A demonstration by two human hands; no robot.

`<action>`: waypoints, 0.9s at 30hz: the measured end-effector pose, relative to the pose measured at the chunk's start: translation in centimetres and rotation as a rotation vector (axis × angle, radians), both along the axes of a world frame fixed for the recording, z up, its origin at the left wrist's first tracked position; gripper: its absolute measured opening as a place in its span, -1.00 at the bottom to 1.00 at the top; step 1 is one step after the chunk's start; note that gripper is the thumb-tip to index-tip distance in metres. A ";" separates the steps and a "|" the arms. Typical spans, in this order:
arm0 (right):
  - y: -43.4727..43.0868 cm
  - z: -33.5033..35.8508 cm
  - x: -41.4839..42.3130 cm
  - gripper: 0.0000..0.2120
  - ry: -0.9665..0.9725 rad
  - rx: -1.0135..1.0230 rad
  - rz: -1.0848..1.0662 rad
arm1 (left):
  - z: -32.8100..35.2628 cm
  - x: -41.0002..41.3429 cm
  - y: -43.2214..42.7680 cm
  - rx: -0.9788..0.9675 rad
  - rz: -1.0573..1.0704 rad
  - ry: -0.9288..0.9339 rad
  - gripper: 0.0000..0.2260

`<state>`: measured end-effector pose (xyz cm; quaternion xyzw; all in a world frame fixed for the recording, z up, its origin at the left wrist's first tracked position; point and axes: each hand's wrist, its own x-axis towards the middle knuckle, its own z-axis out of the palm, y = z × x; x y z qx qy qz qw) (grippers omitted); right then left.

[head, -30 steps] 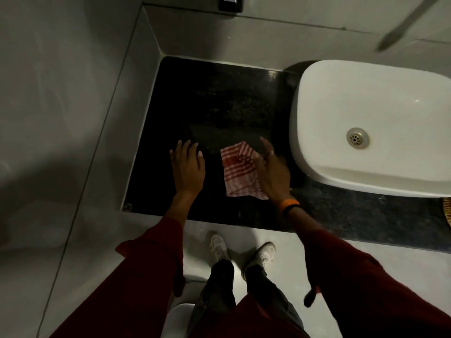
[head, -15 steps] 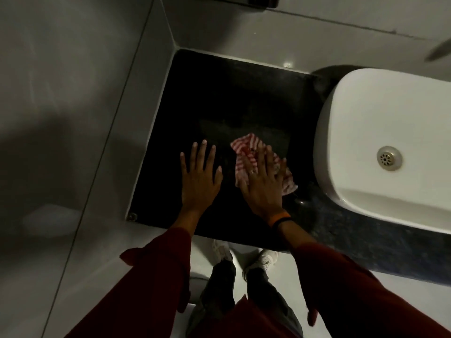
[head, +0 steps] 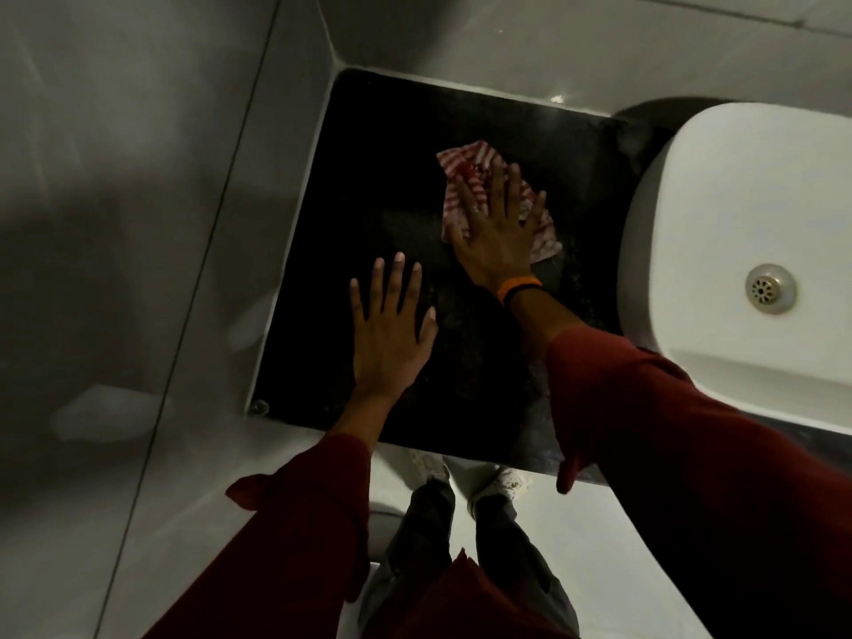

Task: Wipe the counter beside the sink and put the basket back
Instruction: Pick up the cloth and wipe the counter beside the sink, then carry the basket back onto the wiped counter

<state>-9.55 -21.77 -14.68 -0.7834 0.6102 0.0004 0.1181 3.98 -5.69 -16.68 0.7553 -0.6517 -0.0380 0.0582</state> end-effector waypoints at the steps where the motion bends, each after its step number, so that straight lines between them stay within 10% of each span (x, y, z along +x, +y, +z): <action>1: 0.0 0.5 -0.3 -0.39 0.009 0.020 0.012 | 0.0 -0.1 0.1 -0.004 -0.006 -0.006 -0.44; 11: 20.1 3.1 -12.2 -0.34 -0.041 -0.078 -0.107 | 2.9 -3.1 2.7 0.039 -0.080 0.041 -0.43; 27: 29.4 7.1 -53.7 -0.39 0.031 -0.265 -0.721 | 8.8 -48.5 8.8 -0.031 -0.792 0.374 -0.56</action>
